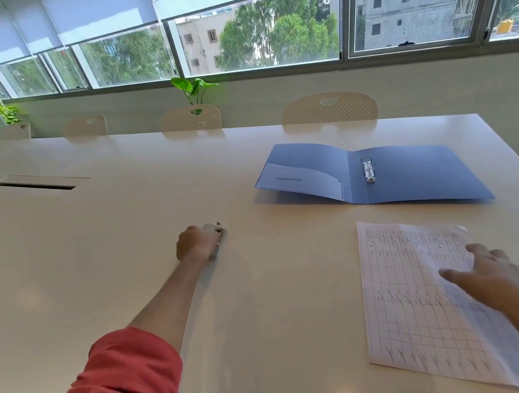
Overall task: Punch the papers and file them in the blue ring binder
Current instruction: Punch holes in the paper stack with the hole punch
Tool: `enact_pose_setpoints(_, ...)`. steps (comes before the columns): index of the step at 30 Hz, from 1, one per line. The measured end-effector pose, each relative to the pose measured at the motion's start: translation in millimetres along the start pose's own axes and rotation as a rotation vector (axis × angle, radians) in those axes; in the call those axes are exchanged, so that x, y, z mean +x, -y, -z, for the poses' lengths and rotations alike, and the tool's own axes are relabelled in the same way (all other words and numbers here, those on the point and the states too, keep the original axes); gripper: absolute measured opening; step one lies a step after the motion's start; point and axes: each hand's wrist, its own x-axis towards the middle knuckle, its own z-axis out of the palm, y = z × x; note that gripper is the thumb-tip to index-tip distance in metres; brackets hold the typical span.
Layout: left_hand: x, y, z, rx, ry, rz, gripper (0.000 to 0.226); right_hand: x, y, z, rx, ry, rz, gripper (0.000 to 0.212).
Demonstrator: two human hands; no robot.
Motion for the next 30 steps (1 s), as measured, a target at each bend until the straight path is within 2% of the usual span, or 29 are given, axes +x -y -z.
enact_pose_setpoints(7,-3.5,-5.5,1.3,-0.213,-0.022,0.060,0.029,1.9,-4.4,-2.8,-0.009,-0.011,0.000,0.082)
enact_pose_setpoints(12,-1.9,-11.5,-1.7,-0.389,0.022,0.111,0.019,3.2,-5.0,-2.1,0.011,-0.007,0.001,0.083)
enact_pose_setpoints(16,-5.3,-19.9,-8.7,-0.568,0.125,0.129,0.025,3.4,-7.5,0.2,0.044,-0.010,0.001,0.085)
enact_pose_setpoints(19,-19.7,-32.1,-12.8,-0.788,0.242,0.134,0.016,5.0,-7.3,2.3,0.066,-0.012,0.005,0.085)
enact_pose_setpoints(23,-48.0,-51.0,-19.4,-1.002,0.359,0.151,0.016,7.3,-6.7,3.7,0.084,-0.022,0.015,0.084)
enact_pose_setpoints(30,-101.6,-77.2,-44.9,-1.145,0.582,0.200,0.009,17.6,-6.9,13.3,0.094,-0.023,0.041,0.080)
